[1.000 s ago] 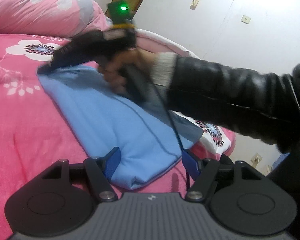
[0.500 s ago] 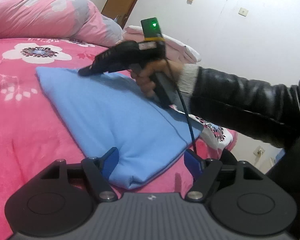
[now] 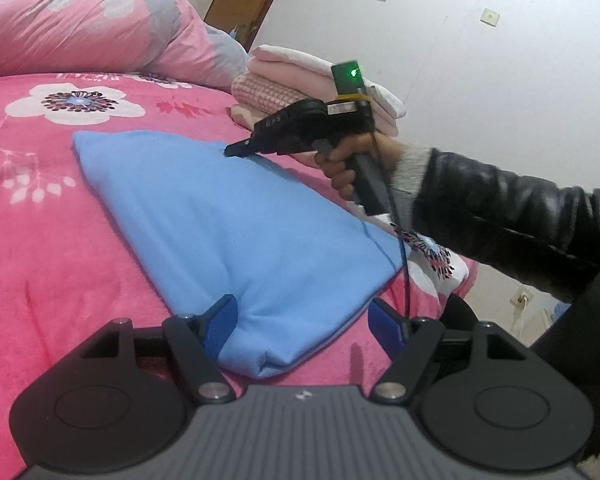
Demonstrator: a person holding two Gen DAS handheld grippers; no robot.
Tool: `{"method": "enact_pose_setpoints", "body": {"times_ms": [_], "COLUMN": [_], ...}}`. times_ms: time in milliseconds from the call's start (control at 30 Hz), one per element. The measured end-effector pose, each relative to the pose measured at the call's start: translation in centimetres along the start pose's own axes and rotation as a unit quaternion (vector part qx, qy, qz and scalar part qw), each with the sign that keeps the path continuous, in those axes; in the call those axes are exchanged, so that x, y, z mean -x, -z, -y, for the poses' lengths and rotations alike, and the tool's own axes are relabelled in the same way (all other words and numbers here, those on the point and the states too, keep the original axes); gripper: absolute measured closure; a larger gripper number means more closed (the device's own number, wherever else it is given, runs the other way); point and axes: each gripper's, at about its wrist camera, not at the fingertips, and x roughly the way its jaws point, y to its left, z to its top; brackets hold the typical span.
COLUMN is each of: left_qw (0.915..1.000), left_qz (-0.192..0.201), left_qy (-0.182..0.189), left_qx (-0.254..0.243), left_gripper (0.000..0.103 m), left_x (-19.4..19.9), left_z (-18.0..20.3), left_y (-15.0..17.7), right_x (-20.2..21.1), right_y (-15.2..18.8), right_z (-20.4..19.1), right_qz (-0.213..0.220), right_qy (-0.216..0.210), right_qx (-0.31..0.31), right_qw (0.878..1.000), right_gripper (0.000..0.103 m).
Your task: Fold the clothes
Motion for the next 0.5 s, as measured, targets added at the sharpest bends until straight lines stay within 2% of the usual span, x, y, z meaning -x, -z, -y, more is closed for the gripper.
{"method": "enact_pose_setpoints", "body": {"times_ms": [33, 67, 100, 133, 200, 300, 367, 433, 500], "left_qw": [1.0, 1.0, 1.0, 1.0, 1.0, 0.9999, 0.9999, 0.9999, 0.9998], "left_qz": [-0.001, -0.002, -0.003, -0.003, -0.002, -0.004, -0.006, -0.007, -0.008], "left_qy": [-0.001, -0.002, -0.003, -0.004, -0.004, -0.007, -0.008, -0.011, -0.014], "left_qx": [-0.001, -0.002, -0.002, -0.003, -0.004, -0.011, -0.012, -0.009, -0.008], "left_gripper": [0.03, 0.03, 0.03, 0.03, 0.03, 0.029, 0.029, 0.029, 0.029], "left_x": [0.0, 0.0, 0.0, -0.1, -0.2, -0.3, -0.4, -0.4, -0.4], "left_z": [0.1, 0.1, 0.2, 0.2, 0.3, 0.5, 0.6, 0.6, 0.7], "left_y": [0.0, 0.0, -0.1, 0.0, 0.0, 0.0, 0.0, -0.2, -0.2], "right_x": [0.0, 0.2, 0.8, 1.5, 3.3, 4.5, 3.9, 2.6, 1.8], "right_y": [-0.3, -0.7, -1.1, -1.3, -1.0, 0.0, 0.9, 1.8, 2.2], "right_z": [1.5, 2.6, 3.1, 3.4, 2.9, 0.5, -0.4, -0.4, 1.2], "right_qz": [0.021, 0.041, 0.059, 0.075, 0.096, 0.089, 0.061, 0.027, 0.028], "right_qy": [0.007, 0.023, 0.054, 0.066, 0.031, -0.025, -0.053, -0.025, 0.002], "right_qx": [-0.039, -0.069, -0.081, -0.089, -0.077, -0.014, 0.02, 0.027, -0.008], "right_qw": [0.999, 0.997, 0.993, 0.991, 0.992, 0.996, 0.997, 0.999, 1.0], "right_gripper": [0.103, 0.097, 0.097, 0.097, 0.098, 0.097, 0.098, 0.099, 0.103]}}
